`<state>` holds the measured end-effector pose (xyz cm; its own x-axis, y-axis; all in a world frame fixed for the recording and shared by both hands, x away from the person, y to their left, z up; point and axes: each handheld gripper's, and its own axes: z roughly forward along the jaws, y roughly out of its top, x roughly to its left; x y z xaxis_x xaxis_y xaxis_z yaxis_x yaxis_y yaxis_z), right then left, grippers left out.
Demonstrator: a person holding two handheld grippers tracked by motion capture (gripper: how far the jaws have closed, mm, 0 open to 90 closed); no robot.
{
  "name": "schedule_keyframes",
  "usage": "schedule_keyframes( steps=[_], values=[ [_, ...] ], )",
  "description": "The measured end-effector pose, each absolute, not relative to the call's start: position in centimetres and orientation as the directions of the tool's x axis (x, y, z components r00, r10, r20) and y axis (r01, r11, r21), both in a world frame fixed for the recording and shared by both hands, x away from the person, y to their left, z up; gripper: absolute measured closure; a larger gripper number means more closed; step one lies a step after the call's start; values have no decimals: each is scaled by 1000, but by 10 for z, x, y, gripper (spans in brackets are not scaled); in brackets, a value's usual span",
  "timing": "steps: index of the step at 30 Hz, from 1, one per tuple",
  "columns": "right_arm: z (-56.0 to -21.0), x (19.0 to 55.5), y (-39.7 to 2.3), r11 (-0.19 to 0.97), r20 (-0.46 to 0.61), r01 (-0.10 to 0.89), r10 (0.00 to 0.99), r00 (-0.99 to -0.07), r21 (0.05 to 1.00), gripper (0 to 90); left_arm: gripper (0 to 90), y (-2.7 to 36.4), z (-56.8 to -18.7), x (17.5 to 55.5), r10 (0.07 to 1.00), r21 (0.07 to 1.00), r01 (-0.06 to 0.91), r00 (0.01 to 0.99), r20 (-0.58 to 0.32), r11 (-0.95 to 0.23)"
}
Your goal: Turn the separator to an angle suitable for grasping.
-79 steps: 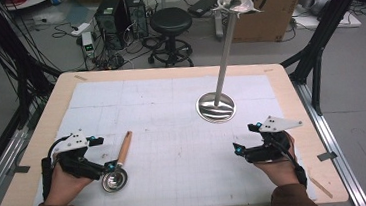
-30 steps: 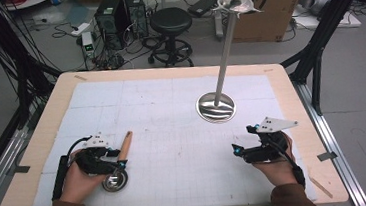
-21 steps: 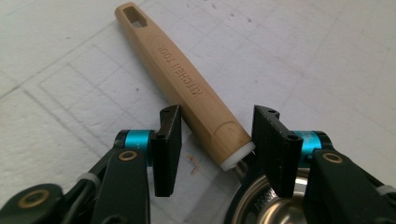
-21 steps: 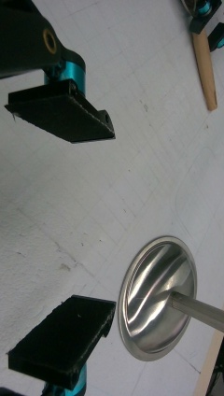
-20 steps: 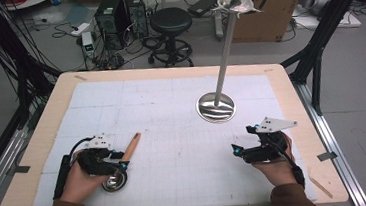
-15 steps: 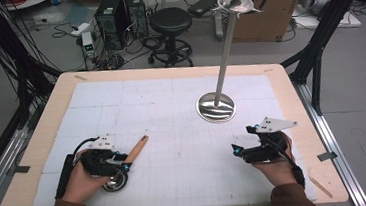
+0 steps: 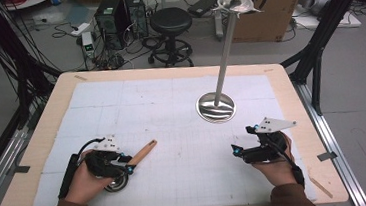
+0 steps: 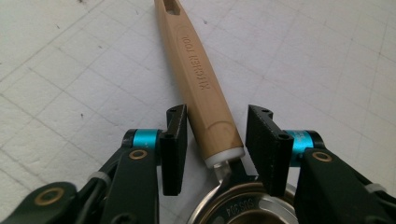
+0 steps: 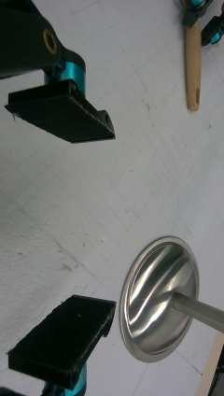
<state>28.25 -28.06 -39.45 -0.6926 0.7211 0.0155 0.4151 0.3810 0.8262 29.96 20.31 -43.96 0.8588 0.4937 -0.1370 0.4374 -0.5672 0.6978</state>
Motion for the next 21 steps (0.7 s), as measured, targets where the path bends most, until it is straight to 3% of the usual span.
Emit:
schedule_keyframes(
  steps=[11,14,21],
  values=[
    [-396,283,-281,383,19,420,720,-694,823,141,549,204,-433,298,513,713,438,849,-128,-547],
    [-396,283,-281,385,17,420,721,-693,822,141,497,202,-432,297,522,706,438,846,-113,-556],
    [-396,283,-282,385,18,422,722,-692,821,141,498,198,-426,295,545,691,439,835,-78,-574]
  ],
)
